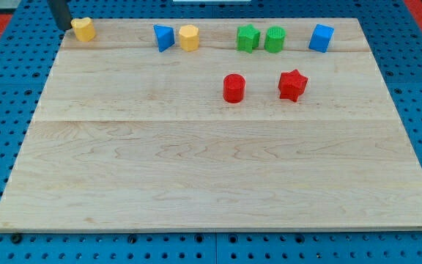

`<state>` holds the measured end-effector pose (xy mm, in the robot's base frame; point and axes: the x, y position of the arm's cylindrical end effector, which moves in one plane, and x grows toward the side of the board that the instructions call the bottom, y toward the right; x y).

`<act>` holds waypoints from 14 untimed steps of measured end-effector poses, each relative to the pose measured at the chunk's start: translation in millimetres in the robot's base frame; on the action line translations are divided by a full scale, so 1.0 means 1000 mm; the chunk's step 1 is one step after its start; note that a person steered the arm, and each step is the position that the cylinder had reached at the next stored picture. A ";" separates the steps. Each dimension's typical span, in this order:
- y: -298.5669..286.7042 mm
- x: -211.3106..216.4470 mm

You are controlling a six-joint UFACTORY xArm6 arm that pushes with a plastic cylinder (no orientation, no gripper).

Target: Move the red circle a bit left

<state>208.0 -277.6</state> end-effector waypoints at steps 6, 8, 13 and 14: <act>0.306 0.268; 0.337 0.294; 0.515 0.196; 0.430 0.178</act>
<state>386.1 152.2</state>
